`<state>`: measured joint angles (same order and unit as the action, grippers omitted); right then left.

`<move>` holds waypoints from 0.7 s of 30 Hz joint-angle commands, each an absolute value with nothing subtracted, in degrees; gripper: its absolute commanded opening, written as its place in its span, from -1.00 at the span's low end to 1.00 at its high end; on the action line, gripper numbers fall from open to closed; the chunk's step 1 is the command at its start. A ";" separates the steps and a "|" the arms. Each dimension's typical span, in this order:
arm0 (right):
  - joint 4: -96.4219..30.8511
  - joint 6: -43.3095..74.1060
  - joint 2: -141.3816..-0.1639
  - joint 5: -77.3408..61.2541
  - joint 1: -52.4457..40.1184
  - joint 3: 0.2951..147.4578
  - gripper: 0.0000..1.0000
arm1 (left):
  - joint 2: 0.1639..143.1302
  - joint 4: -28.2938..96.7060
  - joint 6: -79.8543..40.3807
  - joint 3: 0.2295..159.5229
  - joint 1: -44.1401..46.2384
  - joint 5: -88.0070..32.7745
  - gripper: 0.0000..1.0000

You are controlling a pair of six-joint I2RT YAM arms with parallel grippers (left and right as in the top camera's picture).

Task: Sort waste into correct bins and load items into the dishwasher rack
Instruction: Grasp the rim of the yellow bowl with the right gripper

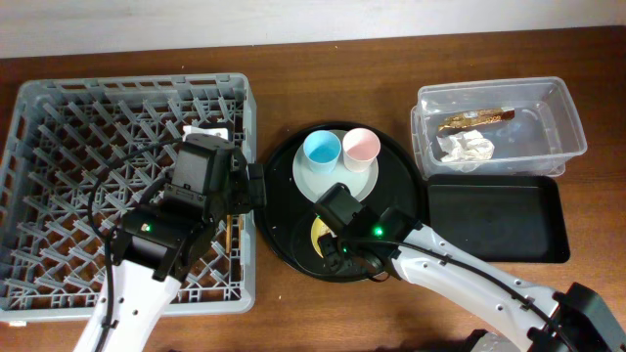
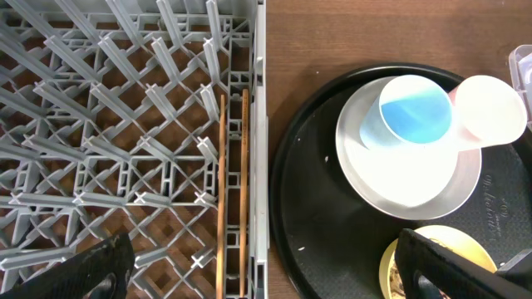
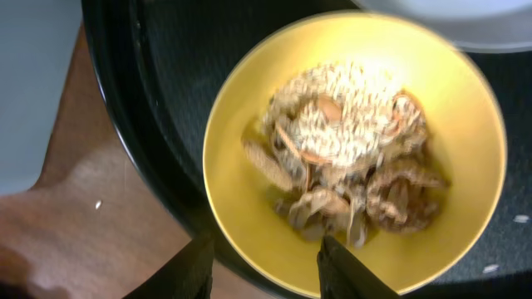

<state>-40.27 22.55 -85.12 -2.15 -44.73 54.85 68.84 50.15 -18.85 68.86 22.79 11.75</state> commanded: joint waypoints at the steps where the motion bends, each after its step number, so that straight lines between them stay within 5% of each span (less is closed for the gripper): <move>1: -39.44 22.76 -85.01 -2.04 -45.17 54.63 0.35 | 68.55 50.22 -18.76 69.54 22.59 11.35 0.99; 4: -38.59 22.76 -85.01 -6.59 -45.17 54.63 0.35 | 68.55 50.19 -18.76 69.54 22.59 11.35 0.99; 7: -37.58 18.96 -86.21 -4.75 -46.30 54.63 0.02 | 68.55 50.19 -18.76 69.54 22.59 11.35 0.99; 14: -37.39 12.23 -88.58 5.54 -54.83 54.63 0.00 | 68.55 50.22 -18.76 69.54 22.59 11.35 0.99; 17: -36.45 12.23 -88.86 8.23 -54.96 54.63 -0.37 | 68.55 50.19 -18.76 69.54 22.59 11.35 0.99; 21: -35.14 12.25 -91.44 8.21 -54.96 54.63 -0.38 | 68.55 50.22 -18.76 69.54 22.59 11.35 0.99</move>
